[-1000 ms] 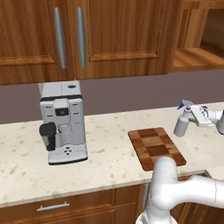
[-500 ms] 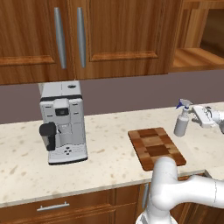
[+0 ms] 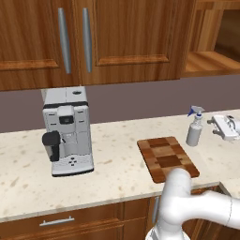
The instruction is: Grab the spray bottle from the cabinet, then place it next to the cutting board for sanitizing. Then grab the dish brush from the countertop next to the sink and place it next to the cutting board.
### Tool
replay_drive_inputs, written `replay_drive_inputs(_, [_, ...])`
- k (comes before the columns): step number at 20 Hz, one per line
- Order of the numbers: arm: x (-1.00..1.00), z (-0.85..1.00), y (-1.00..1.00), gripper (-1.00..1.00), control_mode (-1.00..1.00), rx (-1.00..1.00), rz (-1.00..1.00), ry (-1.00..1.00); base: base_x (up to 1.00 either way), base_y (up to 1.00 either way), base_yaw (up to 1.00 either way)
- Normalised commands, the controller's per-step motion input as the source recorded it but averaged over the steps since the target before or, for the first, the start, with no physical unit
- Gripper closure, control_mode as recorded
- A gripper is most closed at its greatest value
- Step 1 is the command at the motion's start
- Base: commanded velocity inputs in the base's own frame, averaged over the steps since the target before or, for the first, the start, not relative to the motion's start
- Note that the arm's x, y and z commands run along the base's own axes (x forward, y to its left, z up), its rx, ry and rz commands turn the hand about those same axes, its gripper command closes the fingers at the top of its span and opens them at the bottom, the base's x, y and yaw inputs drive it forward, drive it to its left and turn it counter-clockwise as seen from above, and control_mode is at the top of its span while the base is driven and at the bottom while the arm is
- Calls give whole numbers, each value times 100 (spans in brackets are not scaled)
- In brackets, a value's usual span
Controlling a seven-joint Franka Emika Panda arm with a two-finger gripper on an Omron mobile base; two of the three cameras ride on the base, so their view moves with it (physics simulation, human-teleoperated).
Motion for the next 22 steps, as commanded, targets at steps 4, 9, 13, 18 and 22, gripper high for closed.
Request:
replay_drive_inputs(4, [-81, 29, 91, -100, -100, -1, -8, -2, 0, 0, 0])
replay_drive_inputs(9, [-79, 30, 94, -100, -100, -1, -14, 0, 0, 0, 0])
replay_drive_inputs(13, [-69, 47, 66, -100, -100, -13, -26, 0, 0, 0, 0])
replay_drive_inputs(18, [-43, 49, 68, -100, -100, -15, -40, 2, 0, 0, 0])
replay_drive_inputs(22, [-26, 96, 16, -100, -100, -13, -38, 22, 0, 0, 0])
